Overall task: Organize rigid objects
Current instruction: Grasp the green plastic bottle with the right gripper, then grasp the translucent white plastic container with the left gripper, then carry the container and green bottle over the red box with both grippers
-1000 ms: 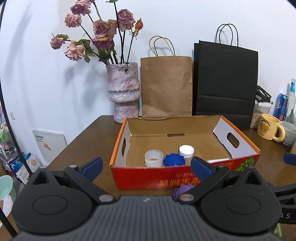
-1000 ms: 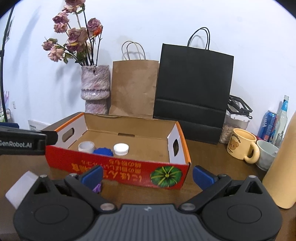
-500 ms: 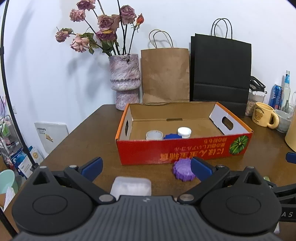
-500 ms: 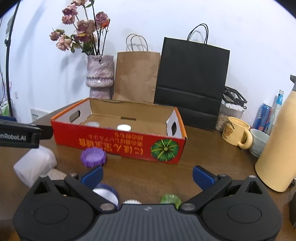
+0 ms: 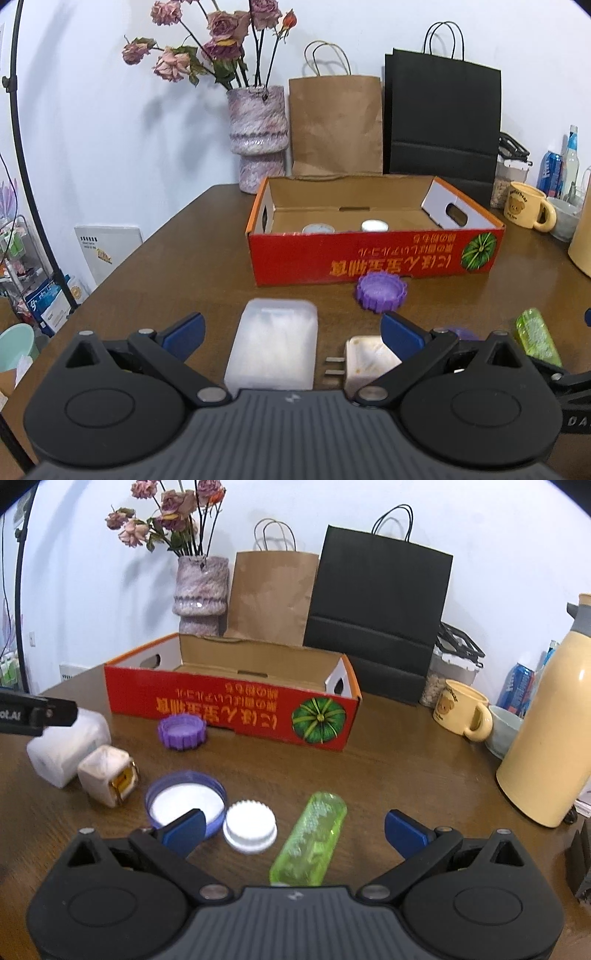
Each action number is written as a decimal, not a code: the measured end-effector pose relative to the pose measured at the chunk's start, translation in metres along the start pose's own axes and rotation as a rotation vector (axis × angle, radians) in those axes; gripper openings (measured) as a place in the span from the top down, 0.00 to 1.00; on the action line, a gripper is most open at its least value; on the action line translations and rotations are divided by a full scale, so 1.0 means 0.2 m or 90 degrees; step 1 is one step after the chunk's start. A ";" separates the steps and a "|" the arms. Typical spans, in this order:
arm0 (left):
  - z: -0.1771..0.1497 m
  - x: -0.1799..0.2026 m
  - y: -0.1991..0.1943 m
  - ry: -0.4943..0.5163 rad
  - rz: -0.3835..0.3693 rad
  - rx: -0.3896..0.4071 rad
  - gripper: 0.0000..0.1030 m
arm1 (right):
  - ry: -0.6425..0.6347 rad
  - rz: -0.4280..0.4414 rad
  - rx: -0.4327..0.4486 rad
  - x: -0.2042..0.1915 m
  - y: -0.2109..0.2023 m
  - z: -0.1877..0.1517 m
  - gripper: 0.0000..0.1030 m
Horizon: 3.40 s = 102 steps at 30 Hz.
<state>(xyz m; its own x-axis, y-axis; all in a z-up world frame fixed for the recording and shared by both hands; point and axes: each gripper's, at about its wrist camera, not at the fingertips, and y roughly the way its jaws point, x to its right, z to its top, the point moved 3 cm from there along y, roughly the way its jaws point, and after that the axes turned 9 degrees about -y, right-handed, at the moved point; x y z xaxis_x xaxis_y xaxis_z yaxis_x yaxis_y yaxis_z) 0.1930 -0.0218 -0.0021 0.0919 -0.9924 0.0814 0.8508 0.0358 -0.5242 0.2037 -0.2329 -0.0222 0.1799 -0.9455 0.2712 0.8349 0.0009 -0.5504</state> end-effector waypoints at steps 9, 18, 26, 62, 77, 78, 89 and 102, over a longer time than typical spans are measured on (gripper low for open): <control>-0.07 -0.07 0.00 -0.003 0.013 -0.017 0.00 | -0.006 -0.020 -0.043 0.06 0.04 -0.11 0.00; -0.09 -0.12 0.01 -0.009 0.027 -0.023 0.00 | 0.022 -0.021 -0.060 0.14 0.12 -0.12 0.04; -0.09 -0.13 0.03 -0.014 0.036 -0.025 0.00 | 0.063 0.004 -0.066 0.17 0.20 -0.11 0.32; -0.09 -0.10 0.30 -0.009 0.047 -0.041 0.00 | 0.072 -0.003 0.053 0.09 0.08 -0.10 0.70; -0.10 -0.12 0.33 -0.019 0.053 -0.046 0.01 | 0.074 -0.005 0.055 0.09 0.07 -0.11 0.70; -0.10 -0.12 0.33 -0.019 0.052 -0.045 0.03 | 0.073 -0.005 0.056 0.09 0.07 -0.11 0.70; -0.11 -0.12 0.32 -0.011 0.039 -0.044 0.35 | 0.077 -0.008 0.057 0.09 0.07 -0.11 0.70; -0.10 -0.13 0.32 -0.025 0.041 -0.045 0.35 | 0.085 -0.009 0.066 0.10 0.06 -0.11 0.70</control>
<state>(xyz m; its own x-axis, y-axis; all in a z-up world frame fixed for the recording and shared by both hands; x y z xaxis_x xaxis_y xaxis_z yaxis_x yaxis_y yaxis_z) 0.2342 0.0040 -0.0555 0.1662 -0.9830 0.0780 0.8043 0.0894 -0.5875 0.2066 -0.2578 -0.0405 0.1030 -0.9806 0.1671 0.8869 0.0145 -0.4616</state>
